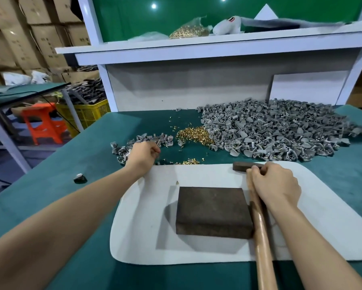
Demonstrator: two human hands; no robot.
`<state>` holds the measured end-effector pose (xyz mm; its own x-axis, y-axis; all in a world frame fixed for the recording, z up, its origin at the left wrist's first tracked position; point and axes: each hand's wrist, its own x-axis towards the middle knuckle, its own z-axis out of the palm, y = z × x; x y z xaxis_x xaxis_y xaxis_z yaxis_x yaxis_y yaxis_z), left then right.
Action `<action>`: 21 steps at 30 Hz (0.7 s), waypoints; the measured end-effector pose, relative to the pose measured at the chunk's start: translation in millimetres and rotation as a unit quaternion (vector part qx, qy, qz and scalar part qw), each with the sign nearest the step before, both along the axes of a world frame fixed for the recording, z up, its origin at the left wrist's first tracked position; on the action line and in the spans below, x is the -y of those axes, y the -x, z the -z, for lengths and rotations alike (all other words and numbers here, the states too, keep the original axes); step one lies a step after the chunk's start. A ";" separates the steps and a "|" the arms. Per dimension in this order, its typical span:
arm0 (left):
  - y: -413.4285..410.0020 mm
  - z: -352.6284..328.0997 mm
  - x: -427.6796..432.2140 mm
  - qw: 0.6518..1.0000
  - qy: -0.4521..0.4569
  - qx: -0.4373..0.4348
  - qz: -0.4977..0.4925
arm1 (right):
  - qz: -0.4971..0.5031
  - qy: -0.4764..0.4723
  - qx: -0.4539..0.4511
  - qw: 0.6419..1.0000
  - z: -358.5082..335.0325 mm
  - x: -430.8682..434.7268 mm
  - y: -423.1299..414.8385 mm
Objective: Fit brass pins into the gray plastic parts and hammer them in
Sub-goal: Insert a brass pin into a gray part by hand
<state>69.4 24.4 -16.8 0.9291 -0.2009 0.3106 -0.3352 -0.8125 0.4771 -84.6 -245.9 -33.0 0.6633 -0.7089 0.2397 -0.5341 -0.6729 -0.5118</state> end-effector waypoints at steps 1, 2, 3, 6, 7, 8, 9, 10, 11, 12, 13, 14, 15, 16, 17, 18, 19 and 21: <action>1.9 -6.2 0.6 1.000 0.026 0.007 -0.010 | 0.004 -0.010 0.035 0.999 -2.1 -1.1 1.7; 5.0 -13.7 2.3 0.998 0.058 0.017 -0.017 | 0.000 -0.014 0.076 0.997 -5.1 -2.8 3.0; 10.1 -21.5 4.9 0.995 0.098 0.025 -0.016 | -0.014 -0.015 0.121 0.992 -8.5 -5.7 4.9; 45.5 -38.5 20.6 0.968 0.246 -0.003 0.055 | -0.127 -0.009 0.248 0.960 -22.5 -25.5 12.9; 62.7 -39.0 28.0 0.953 0.285 -0.015 0.100 | -0.181 -0.010 0.275 0.944 -27.7 -34.9 16.0; 80.4 -37.5 35.2 0.940 0.310 -0.023 0.142 | -0.237 -0.019 0.286 0.928 -32.6 -45.8 19.9; 97.0 -34.2 42.4 0.927 0.330 -0.033 0.177 | -0.291 -0.034 0.275 0.916 -35.1 -55.4 22.9; 110.8 -30.4 48.6 0.915 0.348 -0.048 0.200 | -0.335 -0.052 0.244 0.908 -37.0 -63.8 26.0; 121.3 -26.8 53.5 0.904 0.366 -0.067 0.211 | -0.366 -0.066 0.203 0.906 -36.7 -69.7 27.8; 128.1 -22.6 56.5 0.896 0.379 -0.084 0.214 | -0.380 -0.069 0.163 0.908 -35.4 -73.2 28.4; 132.5 -19.7 57.5 0.893 0.384 -0.095 0.212 | -0.385 -0.067 0.143 0.909 -34.9 -75.1 28.5; 134.7 -16.2 58.4 0.894 0.383 -0.100 0.211 | -0.383 -0.067 0.138 0.911 -35.1 -74.8 29.1; 135.3 -13.4 57.8 0.896 0.378 -0.098 0.210 | -0.384 -0.068 0.144 0.910 -36.3 -74.0 29.7; 135.3 -11.7 56.8 0.900 0.370 -0.093 0.212 | -0.384 -0.065 0.148 0.909 -38.3 -73.2 30.7; 134.1 -9.7 55.5 0.901 0.365 -0.092 0.216 | -0.383 -0.060 0.147 0.910 -39.0 -72.6 30.2; 133.4 -9.4 53.6 0.900 0.365 -0.092 0.221 | -0.382 -0.055 0.146 0.911 -39.7 -72.2 30.0; 131.2 -8.9 51.6 0.895 0.372 -0.098 0.228 | -0.380 -0.059 0.148 0.911 -40.1 -71.4 29.6; 127.6 -9.7 49.0 0.884 0.394 -0.105 0.229 | -0.381 -0.104 0.157 0.905 -43.2 -66.1 29.6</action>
